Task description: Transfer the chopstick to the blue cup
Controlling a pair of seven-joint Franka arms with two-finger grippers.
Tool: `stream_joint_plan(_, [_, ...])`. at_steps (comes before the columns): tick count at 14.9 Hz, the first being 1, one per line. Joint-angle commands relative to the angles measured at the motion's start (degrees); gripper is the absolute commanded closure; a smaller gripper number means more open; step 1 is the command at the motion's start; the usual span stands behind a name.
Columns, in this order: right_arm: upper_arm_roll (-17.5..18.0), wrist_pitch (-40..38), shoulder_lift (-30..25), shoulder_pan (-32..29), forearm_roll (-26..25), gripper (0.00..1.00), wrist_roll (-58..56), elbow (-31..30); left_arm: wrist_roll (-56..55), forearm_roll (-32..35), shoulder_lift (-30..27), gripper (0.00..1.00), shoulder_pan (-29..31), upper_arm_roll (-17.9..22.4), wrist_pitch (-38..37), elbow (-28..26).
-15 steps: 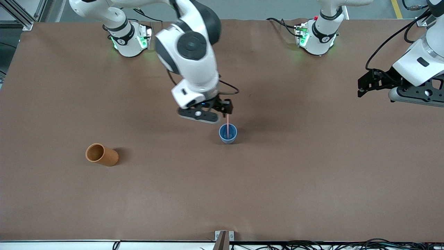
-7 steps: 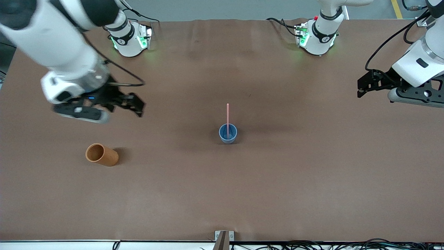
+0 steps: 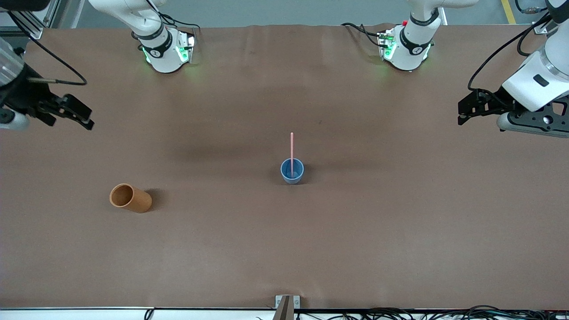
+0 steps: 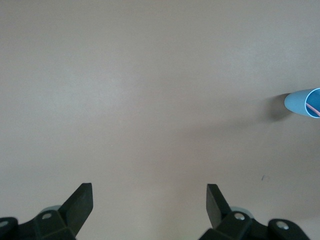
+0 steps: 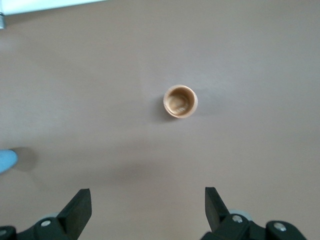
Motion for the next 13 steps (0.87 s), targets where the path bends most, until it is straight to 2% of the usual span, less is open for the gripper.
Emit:
stream_joint_plan(1, [1.26, 2.07, -5.21, -1.64, -2.42, 0.00, -1.51, -6.86, -0.58, -0.69, 0.25, 0.00, 0.26, -0.26, 0.18, 0.73])
stream_joint_plan(6, [1.26, 1.63, -4.52, -5.76, -3.13, 0.00, -6.25, -3.62, -0.58, -0.69, 0.25, 0.00, 0.43, -0.26, 0.18, 0.73])
stream_joint_plan(9, [1.26, 0.84, -1.01, -7.00, -2.86, 0.00, -6.61, 2.86, -0.66, -0.78, 0.25, 0.00, 0.34, -0.26, 0.18, 0.73])
stream_joint_plan(13, [1.35, -4.51, 3.31, -7.09, -1.64, 0.00, -9.15, 10.00, -0.58, -0.78, 0.25, 0.00, 0.52, -0.26, 0.18, 0.73])
